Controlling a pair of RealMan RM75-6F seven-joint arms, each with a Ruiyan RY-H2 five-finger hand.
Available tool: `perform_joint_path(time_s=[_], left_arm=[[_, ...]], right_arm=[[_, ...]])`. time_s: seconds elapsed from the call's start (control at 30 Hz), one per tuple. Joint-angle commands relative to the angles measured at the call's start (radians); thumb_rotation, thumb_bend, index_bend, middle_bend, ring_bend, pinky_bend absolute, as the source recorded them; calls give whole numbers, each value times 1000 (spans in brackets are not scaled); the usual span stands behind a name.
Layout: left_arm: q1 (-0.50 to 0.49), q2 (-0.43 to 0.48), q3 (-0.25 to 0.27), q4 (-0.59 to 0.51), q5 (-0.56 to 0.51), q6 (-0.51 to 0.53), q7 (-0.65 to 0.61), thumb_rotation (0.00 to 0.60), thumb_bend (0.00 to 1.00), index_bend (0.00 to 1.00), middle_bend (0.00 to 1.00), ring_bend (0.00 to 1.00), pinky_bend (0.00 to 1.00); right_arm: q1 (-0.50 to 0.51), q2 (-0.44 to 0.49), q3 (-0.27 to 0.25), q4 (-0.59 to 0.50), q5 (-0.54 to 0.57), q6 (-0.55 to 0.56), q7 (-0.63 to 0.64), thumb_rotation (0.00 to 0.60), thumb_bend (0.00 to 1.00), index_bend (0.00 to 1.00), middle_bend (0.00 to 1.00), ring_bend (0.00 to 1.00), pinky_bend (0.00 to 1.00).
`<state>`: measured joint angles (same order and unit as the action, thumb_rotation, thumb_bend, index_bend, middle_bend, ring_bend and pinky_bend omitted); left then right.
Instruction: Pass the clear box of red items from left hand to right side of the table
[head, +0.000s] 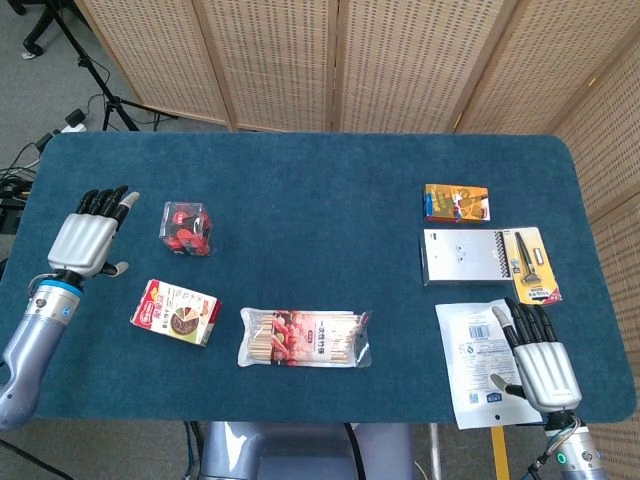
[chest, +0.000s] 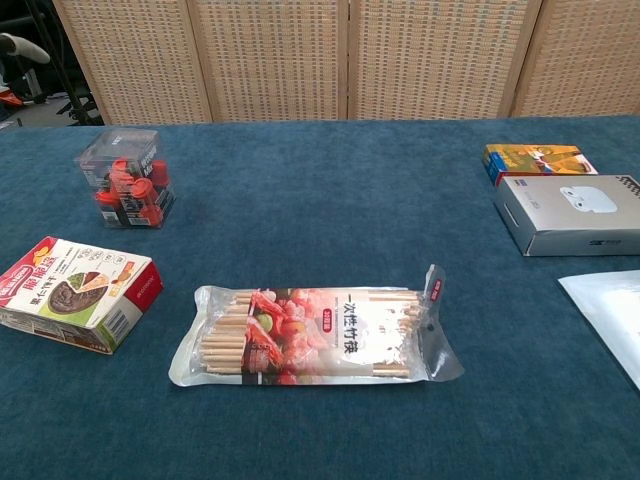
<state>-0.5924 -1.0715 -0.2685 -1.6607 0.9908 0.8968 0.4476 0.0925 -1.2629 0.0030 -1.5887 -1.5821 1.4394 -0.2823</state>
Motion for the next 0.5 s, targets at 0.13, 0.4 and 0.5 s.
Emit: perform_joint_path(time_s=[0.13, 0.4, 0.5], left_arm=[[-108, -26, 27, 62, -79, -100, 66, 600, 161, 0, 0, 0, 0], [-166, -69, 49, 126, -157, -131, 80, 600, 166, 0, 0, 0, 0], [-186, -85, 60, 158, -182, -146, 81, 600, 167, 0, 0, 0, 0]], right_arm=[[0, -1, -1, 2, -2, 2, 7, 600, 91, 0, 0, 0, 0], [6, -2, 2, 7, 12, -13, 15, 600, 91, 0, 0, 0, 0], [8, -1, 3, 9, 20, -19, 20, 600, 90, 0, 0, 0, 0]])
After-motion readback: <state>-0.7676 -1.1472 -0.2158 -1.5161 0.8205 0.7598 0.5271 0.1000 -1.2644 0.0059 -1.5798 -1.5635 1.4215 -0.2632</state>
